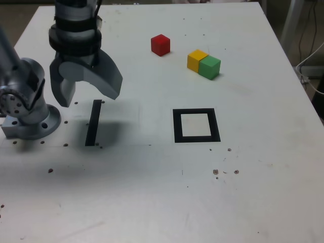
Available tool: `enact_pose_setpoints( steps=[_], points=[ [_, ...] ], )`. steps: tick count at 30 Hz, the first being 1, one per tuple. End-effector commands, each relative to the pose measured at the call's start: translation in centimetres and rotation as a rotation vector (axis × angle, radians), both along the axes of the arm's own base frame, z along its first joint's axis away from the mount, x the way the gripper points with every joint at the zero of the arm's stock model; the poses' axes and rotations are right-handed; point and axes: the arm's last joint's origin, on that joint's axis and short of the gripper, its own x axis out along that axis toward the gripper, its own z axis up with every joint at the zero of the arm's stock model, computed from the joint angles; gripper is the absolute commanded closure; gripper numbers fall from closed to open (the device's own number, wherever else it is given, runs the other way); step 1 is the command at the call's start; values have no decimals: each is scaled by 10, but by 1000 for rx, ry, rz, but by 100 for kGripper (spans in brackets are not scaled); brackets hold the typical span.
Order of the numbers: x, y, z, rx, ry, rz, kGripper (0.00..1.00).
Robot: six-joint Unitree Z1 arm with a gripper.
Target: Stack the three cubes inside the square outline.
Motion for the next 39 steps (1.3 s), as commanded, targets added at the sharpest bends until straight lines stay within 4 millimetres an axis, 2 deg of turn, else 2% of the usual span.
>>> enact_pose_setpoints(
  steps=[1, 16, 22, 32, 39],
  points=[
    [0, 0, 1, -2, -2, 0, 0],
    [1, 0, 1, 5, -4, -2, 0],
    [10, 4, 4, 20, -8, 5, 0],
    [33, 30, 17, 80, -31, 68, 0],
    [47, 60, 30, 91, -64, 130, 0]
  ],
)
